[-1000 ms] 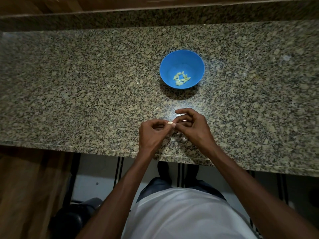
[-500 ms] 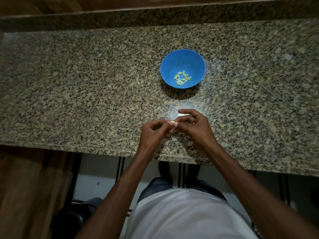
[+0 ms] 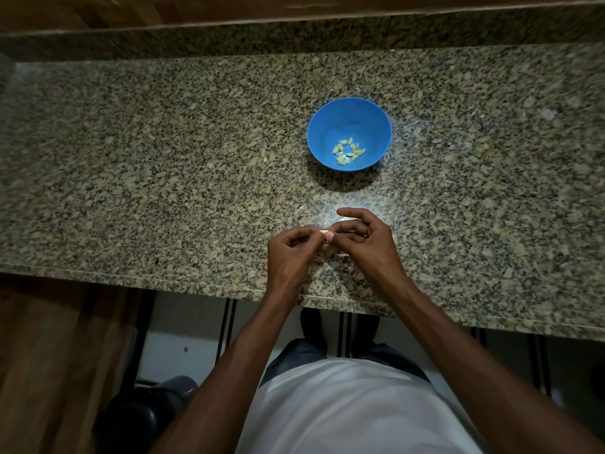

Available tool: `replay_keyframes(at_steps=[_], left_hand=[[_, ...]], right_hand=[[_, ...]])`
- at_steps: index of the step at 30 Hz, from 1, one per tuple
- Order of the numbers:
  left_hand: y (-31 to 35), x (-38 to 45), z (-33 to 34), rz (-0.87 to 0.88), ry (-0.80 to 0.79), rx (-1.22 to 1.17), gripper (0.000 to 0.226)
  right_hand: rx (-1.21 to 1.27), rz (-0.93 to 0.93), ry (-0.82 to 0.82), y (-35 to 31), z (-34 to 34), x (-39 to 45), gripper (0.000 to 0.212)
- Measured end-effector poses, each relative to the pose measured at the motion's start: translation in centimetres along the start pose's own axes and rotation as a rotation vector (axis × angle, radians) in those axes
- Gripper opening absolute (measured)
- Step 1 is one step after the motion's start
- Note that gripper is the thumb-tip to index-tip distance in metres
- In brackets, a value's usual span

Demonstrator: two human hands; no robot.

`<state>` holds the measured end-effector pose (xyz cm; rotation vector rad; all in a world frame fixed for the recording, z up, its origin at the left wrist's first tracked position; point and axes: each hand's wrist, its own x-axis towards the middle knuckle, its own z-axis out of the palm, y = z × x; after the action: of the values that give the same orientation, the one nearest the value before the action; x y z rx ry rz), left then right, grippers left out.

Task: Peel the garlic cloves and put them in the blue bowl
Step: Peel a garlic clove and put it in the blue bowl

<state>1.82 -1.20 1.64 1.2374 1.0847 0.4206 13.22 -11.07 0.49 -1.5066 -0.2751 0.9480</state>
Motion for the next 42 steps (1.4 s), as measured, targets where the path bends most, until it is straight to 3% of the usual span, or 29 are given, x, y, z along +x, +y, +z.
replay_keyframes(at_steps=[7, 14, 25, 31, 36, 42], left_hand=[[-0.5, 0.1, -0.1, 0.135, 0.032, 0.172, 0.017], [-0.7, 0.8, -0.5, 0.196, -0.012, 0.338, 0.019], [-0.7, 1.0, -0.6, 0.356, -0.013, 0.559, 0.010], [-0.9, 1.0, -0.9, 0.188, -0.061, 0.363, 0.009], [-1.3, 1.1, -0.9, 0.056, -0.051, 0.199, 0.012], [-1.3, 1.1, -0.9, 0.036, -0.061, 0.164, 0.013]], right_hand=[[0.141, 0.077, 0.067, -0.3, 0.7, -0.3, 0.046], [0.114, 0.098, 0.075, -0.2, 0.2, -0.8, 0.048], [0.162, 0.162, 0.062, 0.4, 0.3, -0.6, 0.049], [0.283, 0.279, 0.023, 0.3, 0.3, -0.7, 0.036], [0.044, 0.097, -0.013, 0.5, 0.1, -0.8, 0.013], [-0.133, -0.025, -0.042, 0.4, -0.4, -0.6, 0.017]])
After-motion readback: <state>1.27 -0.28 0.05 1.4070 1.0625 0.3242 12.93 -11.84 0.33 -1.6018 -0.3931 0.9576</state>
